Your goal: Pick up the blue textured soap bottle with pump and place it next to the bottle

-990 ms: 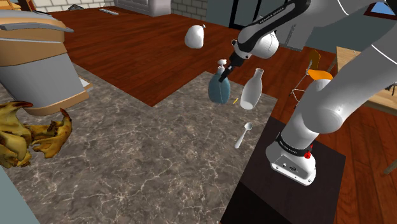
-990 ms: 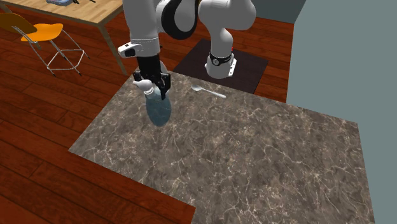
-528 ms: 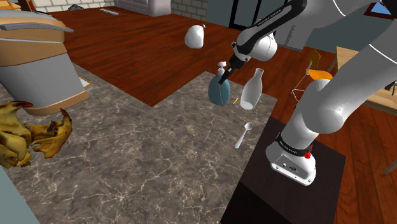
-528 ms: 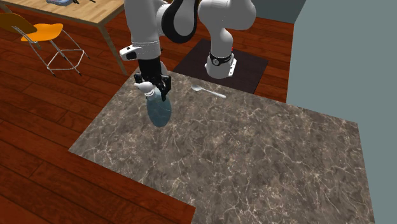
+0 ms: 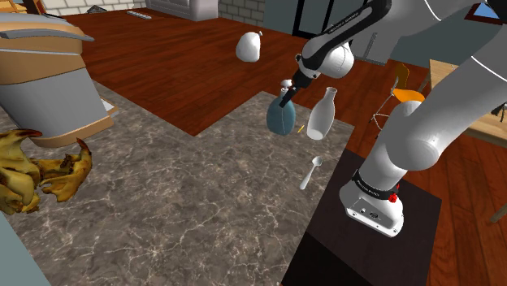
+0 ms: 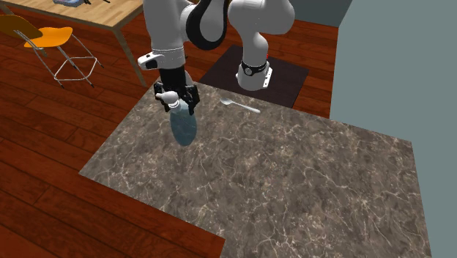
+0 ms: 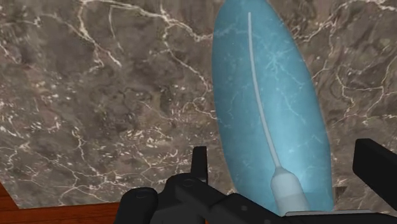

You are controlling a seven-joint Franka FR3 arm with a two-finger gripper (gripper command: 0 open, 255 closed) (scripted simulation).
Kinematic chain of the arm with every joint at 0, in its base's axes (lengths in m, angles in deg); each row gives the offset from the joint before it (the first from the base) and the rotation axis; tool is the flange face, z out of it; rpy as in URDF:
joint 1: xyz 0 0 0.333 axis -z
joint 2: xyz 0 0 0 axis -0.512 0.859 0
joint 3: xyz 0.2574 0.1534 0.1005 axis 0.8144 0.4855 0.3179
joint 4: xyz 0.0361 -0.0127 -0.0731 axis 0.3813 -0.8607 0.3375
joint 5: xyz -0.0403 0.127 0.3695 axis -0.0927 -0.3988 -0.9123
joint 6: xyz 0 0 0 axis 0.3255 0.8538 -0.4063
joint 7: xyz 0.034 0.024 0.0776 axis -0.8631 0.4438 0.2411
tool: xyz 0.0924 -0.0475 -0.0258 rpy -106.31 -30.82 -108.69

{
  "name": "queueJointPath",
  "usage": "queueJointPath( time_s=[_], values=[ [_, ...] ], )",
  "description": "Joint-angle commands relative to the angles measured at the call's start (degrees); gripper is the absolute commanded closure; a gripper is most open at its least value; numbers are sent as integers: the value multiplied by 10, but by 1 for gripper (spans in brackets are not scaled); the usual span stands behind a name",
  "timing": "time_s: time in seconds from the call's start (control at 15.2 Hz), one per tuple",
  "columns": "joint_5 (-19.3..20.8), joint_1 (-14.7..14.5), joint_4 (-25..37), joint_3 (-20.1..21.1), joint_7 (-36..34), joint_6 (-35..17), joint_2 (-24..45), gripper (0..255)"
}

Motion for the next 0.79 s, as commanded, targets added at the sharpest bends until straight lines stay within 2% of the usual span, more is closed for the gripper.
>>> queueJointPath(
  time_s=[0.0,0.2,0.73],
  values=[
    [28,21,-2,11,-20,21,-24,0],
    [82,68,1,36,-58,84,-85,0],
    [82,69,1,36,-58,84,-85,0]
  ],
)
